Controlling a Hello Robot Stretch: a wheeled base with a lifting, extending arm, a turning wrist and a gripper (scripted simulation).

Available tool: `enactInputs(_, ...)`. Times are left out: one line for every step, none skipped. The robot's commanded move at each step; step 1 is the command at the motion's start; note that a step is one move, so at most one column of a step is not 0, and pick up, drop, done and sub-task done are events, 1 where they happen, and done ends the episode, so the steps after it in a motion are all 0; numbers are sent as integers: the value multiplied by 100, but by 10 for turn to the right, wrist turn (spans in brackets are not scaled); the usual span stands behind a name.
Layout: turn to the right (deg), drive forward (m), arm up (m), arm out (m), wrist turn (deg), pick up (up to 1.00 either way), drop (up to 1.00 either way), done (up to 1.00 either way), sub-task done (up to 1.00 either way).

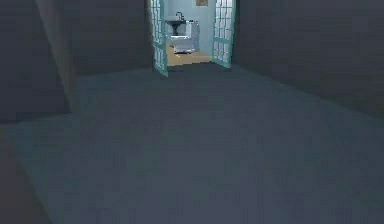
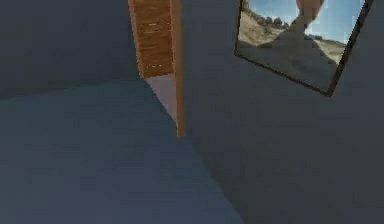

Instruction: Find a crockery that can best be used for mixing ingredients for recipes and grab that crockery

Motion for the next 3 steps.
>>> enactInputs(0,100,0,0,0,0,0,0,0)
enactInputs(0,100,0,0,0,0,0,0,0)
enactInputs(0,100,0,0,0,0,0,0,0)
